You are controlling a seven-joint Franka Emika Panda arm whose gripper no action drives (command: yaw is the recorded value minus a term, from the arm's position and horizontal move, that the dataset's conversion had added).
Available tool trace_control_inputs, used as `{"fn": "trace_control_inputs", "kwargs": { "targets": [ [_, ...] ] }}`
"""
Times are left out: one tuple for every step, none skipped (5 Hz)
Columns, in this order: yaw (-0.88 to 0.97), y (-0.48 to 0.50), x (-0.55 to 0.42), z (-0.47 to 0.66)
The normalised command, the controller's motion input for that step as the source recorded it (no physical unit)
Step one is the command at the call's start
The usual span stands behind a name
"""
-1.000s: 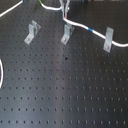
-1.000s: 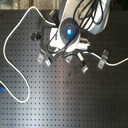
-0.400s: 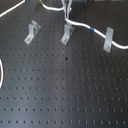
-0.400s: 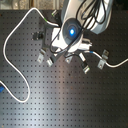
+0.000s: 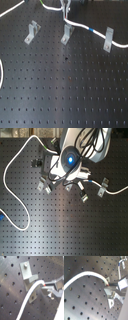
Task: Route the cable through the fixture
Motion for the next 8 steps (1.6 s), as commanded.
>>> {"fn": "trace_control_inputs", "kwargs": {
  "targets": [
    [0.00, -0.089, -0.012, 0.16],
    [0.00, -0.014, 0.000, 0.42],
    [0.00, 0.020, 0.005, 0.19],
    [0.00, 0.113, 0.016, 0.02],
    [0.00, 0.147, 0.092, 0.16],
    [0.00, 0.007, 0.196, 0.19],
    [-0.01, -0.036, 0.253, 0.24],
    [0.00, -0.030, 0.083, 0.27]
  ]
}}
